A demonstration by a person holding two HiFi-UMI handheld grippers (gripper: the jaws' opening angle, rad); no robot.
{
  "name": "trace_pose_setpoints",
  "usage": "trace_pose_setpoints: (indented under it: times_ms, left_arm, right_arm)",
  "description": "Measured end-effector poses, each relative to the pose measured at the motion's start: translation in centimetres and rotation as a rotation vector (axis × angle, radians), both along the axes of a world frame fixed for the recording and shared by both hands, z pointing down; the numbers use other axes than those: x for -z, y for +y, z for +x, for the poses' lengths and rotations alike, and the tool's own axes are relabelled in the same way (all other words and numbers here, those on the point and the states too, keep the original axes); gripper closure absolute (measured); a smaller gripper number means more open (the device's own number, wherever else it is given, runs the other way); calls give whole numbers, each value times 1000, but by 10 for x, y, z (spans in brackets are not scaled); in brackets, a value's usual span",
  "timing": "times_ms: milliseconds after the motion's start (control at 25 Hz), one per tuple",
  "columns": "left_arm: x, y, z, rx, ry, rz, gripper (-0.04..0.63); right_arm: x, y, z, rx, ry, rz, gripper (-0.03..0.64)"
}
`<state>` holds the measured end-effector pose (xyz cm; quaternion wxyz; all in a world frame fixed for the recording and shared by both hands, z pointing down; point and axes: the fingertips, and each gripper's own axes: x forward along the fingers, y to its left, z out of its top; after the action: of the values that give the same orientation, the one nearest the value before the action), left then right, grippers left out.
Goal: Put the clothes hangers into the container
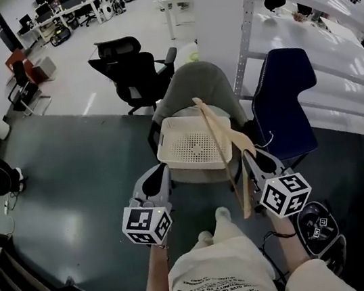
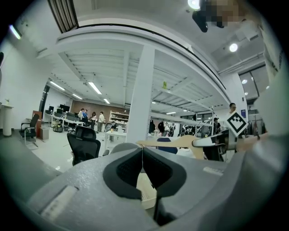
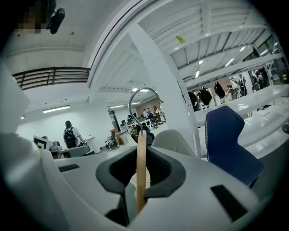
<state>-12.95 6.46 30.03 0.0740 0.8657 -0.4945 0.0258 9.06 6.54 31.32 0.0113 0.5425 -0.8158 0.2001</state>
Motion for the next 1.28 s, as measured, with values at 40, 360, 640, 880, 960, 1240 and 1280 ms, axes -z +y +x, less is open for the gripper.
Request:
trace_pose_setpoints:
  times_ms: [40, 360, 640, 880, 960, 1240, 1280]
  left_arm:
    - [-2, -6, 1, -3, 1, -7, 572]
    - [-29, -62, -6, 12, 15, -78, 572]
    - [-58, -127, -5, 43, 35, -171, 572]
    - [-92, -176, -2, 61, 43, -253, 572]
    - [-104, -185, -2, 73, 51, -291, 572]
    - [-143, -216, 4, 94, 51, -397, 572]
    - [-149, -220, 6, 97, 50, -414, 572]
  right_arm:
    - [-1, -6, 0, 5, 1, -4, 561]
    - [-24, -69, -6, 64, 7, -57, 561]
    - [-53, -138, -8, 139, 30, -153, 561]
    - [-87, -190, -13, 205, 60, -235, 561]
    - [-97, -201, -14, 221, 63, -265, 561]
    - [-133, -234, -22, 325, 71, -354, 561]
    - [-140, -238, -22, 332, 78, -366, 561]
